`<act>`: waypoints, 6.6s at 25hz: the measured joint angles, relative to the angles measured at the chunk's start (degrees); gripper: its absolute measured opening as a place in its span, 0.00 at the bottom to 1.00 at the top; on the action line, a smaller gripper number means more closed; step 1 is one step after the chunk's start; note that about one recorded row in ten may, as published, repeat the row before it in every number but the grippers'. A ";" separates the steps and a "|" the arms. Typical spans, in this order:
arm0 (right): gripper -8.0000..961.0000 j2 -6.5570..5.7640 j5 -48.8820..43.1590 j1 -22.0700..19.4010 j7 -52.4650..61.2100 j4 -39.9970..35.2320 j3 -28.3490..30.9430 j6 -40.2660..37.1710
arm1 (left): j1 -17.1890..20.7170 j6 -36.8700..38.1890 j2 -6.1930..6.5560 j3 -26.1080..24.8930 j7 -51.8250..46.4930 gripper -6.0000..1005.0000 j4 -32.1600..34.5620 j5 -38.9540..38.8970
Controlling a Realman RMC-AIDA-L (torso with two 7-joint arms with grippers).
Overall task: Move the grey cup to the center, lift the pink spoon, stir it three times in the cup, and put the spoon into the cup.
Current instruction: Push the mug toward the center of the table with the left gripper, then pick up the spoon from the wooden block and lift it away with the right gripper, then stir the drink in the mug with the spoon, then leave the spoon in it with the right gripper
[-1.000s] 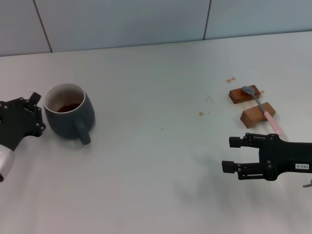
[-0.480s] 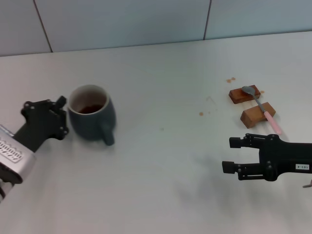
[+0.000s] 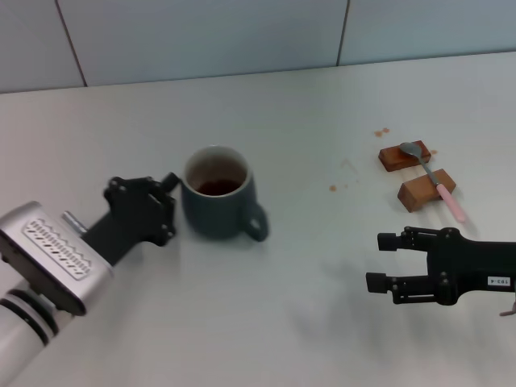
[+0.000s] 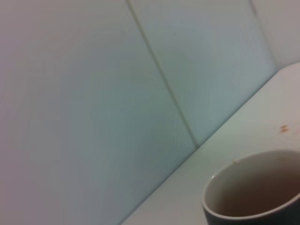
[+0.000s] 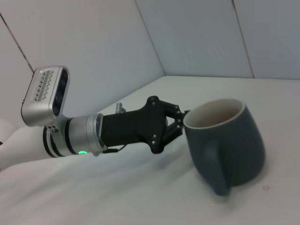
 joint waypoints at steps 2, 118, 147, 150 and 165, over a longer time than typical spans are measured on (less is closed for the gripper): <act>0.84 0.00 0.00 -0.02 0.01 0.18 0.00 0.00 | -0.91 0.03 0.00 -0.15 -0.07 0.01 -1.91 1.76; 0.12 0.18 20.83 -6.88 25.18 -2.11 37.97 -11.18 | 8.57 20.87 0.56 8.35 -50.00 0.85 23.22 24.03; 0.12 -0.93 -18.73 22.53 73.36 -68.36 -31.64 -17.96 | 6.71 16.85 0.44 9.58 -53.68 0.85 24.74 24.03; 0.12 -0.93 -19.16 25.15 73.11 -63.15 -31.83 -17.63 | 6.79 16.84 0.44 9.58 -53.68 0.85 24.74 24.03; 0.12 -1.16 -22.37 32.15 71.01 -43.74 -33.94 -12.00 | 6.58 16.76 0.39 10.18 -53.68 0.85 24.65 24.03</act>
